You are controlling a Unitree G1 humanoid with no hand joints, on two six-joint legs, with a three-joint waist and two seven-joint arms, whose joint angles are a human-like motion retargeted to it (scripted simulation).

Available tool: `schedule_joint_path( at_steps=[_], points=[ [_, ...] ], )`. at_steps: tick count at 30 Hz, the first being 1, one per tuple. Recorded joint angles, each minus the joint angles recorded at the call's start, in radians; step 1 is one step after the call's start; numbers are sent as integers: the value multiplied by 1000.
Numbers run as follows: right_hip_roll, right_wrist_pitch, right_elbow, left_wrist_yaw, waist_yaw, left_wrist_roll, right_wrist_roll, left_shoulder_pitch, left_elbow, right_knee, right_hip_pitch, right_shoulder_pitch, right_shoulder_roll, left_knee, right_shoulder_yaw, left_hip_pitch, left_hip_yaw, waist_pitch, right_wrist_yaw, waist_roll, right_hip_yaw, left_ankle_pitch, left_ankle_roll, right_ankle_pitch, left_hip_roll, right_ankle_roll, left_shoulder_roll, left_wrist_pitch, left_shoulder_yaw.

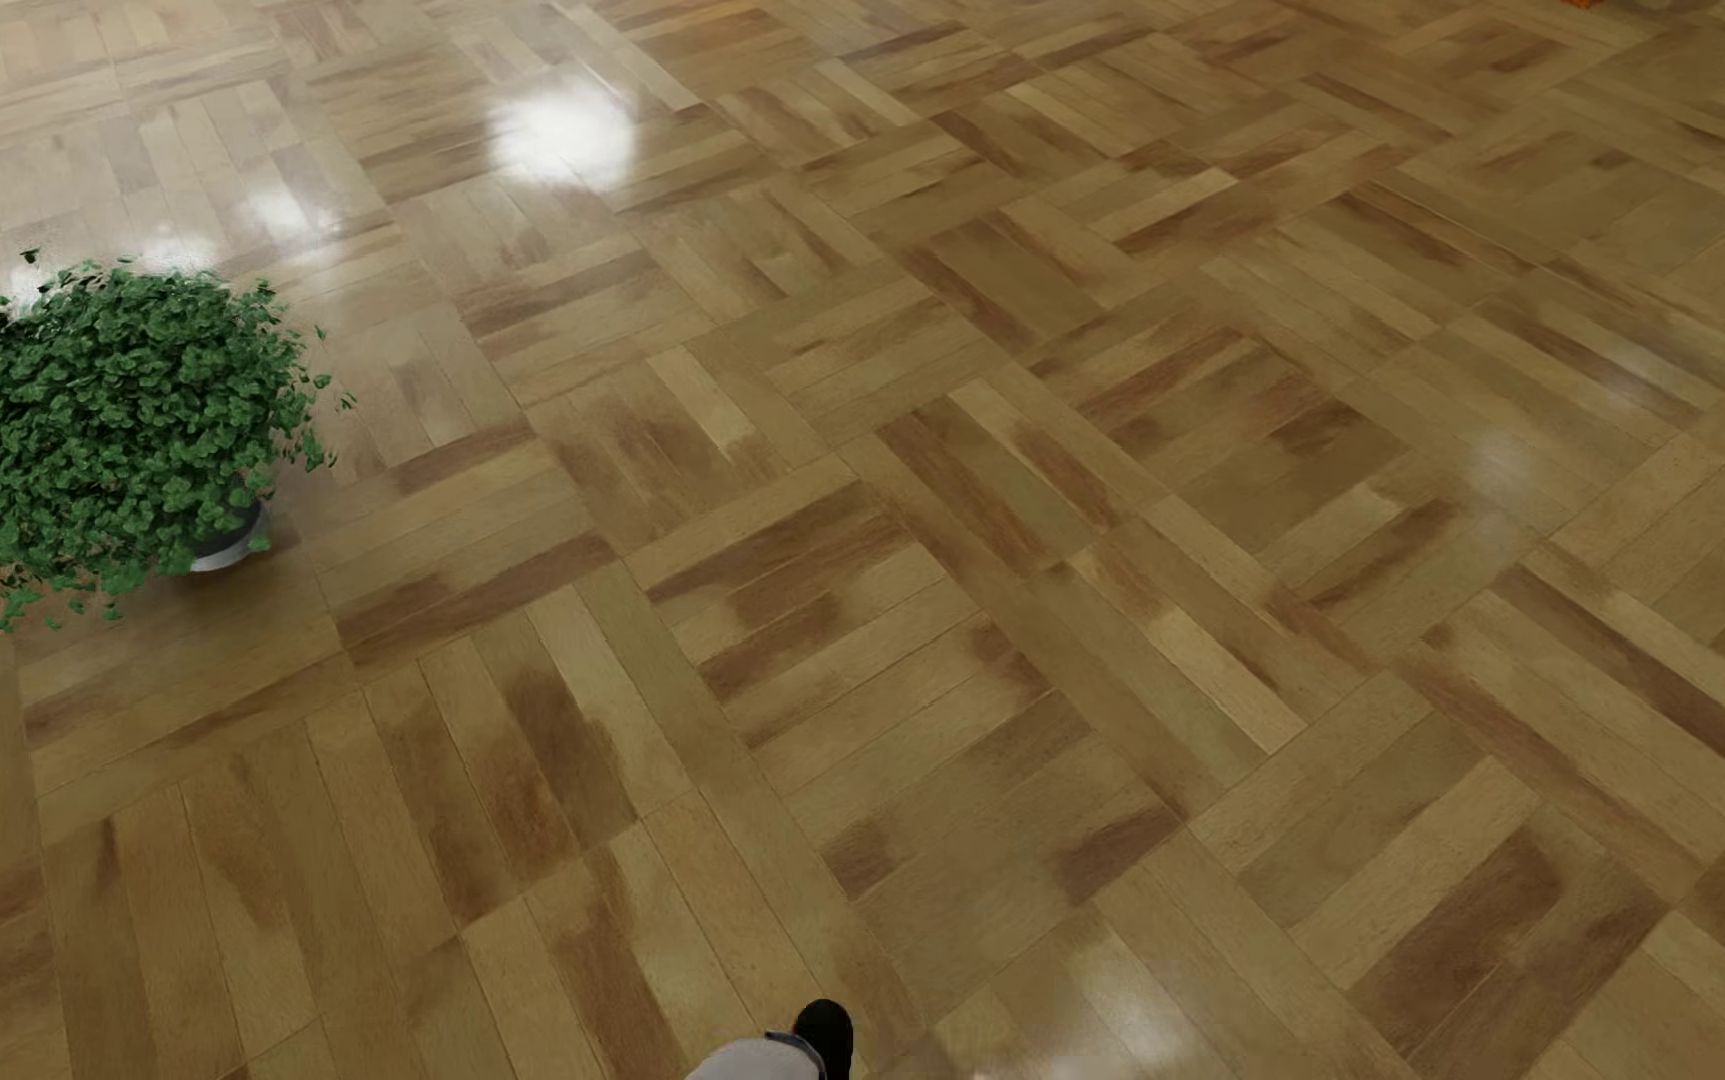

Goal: Avoid the plant

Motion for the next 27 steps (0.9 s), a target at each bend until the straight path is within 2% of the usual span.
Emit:
schedule_joint_path(
  at_steps=[1, 2, 3, 4, 5, 6, 7, 8, 10, 12, 14, 15, 16, 17, 18, 19, 20, 21, 22, 23, 24, 25, 26, 27],
  points=[
    [-9, 0, -2, 0, 15, 0, 0, 6, 23, 5, 34, -22, -6, -6, -8, -25, 0, -13, 0, -5, 0, -183, 0, -21, 1, 0, -5, 0, -4],
    [-9, 0, 3, 0, 54, 0, 0, 9, 20, 16, 66, -31, -4, -13, -28, -35, 0, -3, 0, -6, 0, -134, 0, -29, 7, 0, 0, 0, -22],
    [-22, 0, 12, 0, 69, 0, 0, 16, 25, 41, 95, -27, 1, 49, -48, -79, 0, -9, 0, -16, 0, 120, 0, 3, -1, 0, 2, 0, -20],
    [-48, 0, 29, 0, 80, 0, 0, 15, 36, 88, 87, -15, 18, 130, -70, -123, 0, -21, 0, -45, 0, 339, 0, 99, -19, 0, -2, 0, -30],
    [-80, 0, 58, 0, 59, 0, 0, 9, 60, 219, 80, 4, 37, 205, -63, -95, 0, -11, 0, -69, 0, 389, 0, 288, -50, 0, -1, 0, -43],
    [-93, 0, 91, 0, 25, 0, 0, -6, 82, 416, -12, 26, 43, 239, -52, -60, 0, -24, 0, -70, 0, 381, 0, 490, -81, 0, -6, 0, -55],
    [-121, 0, 105, 0, -6, 0, 0, -11, 57, 651, -143, 35, 38, 246, -8, -13, 0, -30, 0, -80, 0, 348, 0, 507, -118, 0, -4, 0, -36],
    [-135, 0, 99, 0, -54, 0, 0, -27, 46, 816, -227, 45, 40, 203, 0, 100, 0, -5, 0, -80, 0, 282, 0, 364, -139, 0, -7, 0, -6],
    [-105, 0, 113, 0, -170, 0, 0, -93, 40, 894, -420, 65, 39, 127, 24, 293, 0, 12, 0, -37, 0, 132, 0, 156, -122, 0, -10, 0, 20],
    [-103, 0, 93, 0, -293, 0, 0, -142, -47, 675, -538, 114, 25, 33, 33, 493, 0, 17, 0, -8, 0, -37, 0, 117, -99, 0, 27, 0, 4],
    [-102, 0, 112, 0, -348, 0, 0, -203, -78, 334, -625, 138, 26, -40, 0, 650, 0, 9, 0, 12, 0, -207, 0, 195, -68, 0, 35, 0, 82],
    [-109, 0, 132, 0, -366, 0, 0, -236, -85, 142, -649, 141, 27, -46, 14, 701, 0, -15, 0, 9, 0, -269, 0, 263, -66, 0, 44, 0, 102],
    [-111, 0, 141, 0, -381, 0, 0, -258, -103, 20, -665, 148, 27, -45, 10, 725, 0, -35, 0, 18, 0, -282, 0, 301, -57, 0, 49, 0, 124],
    [-117, 0, 164, 0, -394, 0, 0, -273, -111, -2, -686, 144, 30, -42, 22, 760, 0, -41, 0, 14, 0, -263, 0, 282, -57, 0, 57, 0, 137],
    [-95, 0, 171, 0, -414, 0, 0, -265, -133, 71, -701, 151, 31, -10, 7, 802, 0, -31, 0, 31, 0, -217, 0, 235, -27, 0, 58, 0, 141],
    [-76, 0, 200, 0, -434, 0, 0, -233, -145, 143, -680, 154, 27, 47, 39, 841, 0, -37, 0, 36, 0, -137, 0, 273, -3, 0, 51, 0, 164],
    [-63, 0, 227, 0, -440, 0, 0, -205, -119, 229, -715, 159, 33, 184, 30, 790, 0, -68, 0, 57, 0, 19, 0, 313, 24, 0, 21, 0, 195],
    [-18, 0, 259, 0, -432, 0, 0, -171, -78, 311, -672, 164, 40, 392, 18, 740, 0, -56, 0, 80, 0, 186, 0, 270, 66, 0, -7, 0, 202],
    [3, 0, 264, 0, -401, 0, 0, -155, -58, 322, -622, 158, 47, 655, -7, 627, 0, -48, 0, 75, 0, 229, 0, 217, 63, 0, -14, 0, 158],
    [27, 0, 259, 0, -370, 0, 0, -151, -43, 287, -521, 145, 46, 882, 16, 501, 0, -25, 0, 91, 0, 194, 0, 181, 88, 0, -22, 0, 129],
    [14, 0, 242, 0, -310, 0, 0, -147, -28, 241, -437, 131, 40, 955, 32, 379, 0, -22, 0, 75, 0, 197, 0, 169, 70, 0, -27, 0, 65],
    [12, 0, 218, 0, -239, 0, 0, -134, 5, 198, -366, 115, 37, 894, 24, 290, 0, -8, 0, 56, 0, 225, 0, 168, 54, 0, -36, 0, 40],
    [-2, 0, 177, 0, -184, 0, 0, -104, 21, 133, -266, 96, 24, 723, 52, 219, 0, 5, 0, 33, 0, 312, 0, 155, 37, 0, -33, 0, 32],
    [-1, 0, 148, 0, -144, 0, 0, -83, 49, 92, -203, 72, 21, 497, 27, 154, 0, 6, 0, 29, 0, 438, 0, 148, 31, 0, -32, 0, 34]
  ],
)
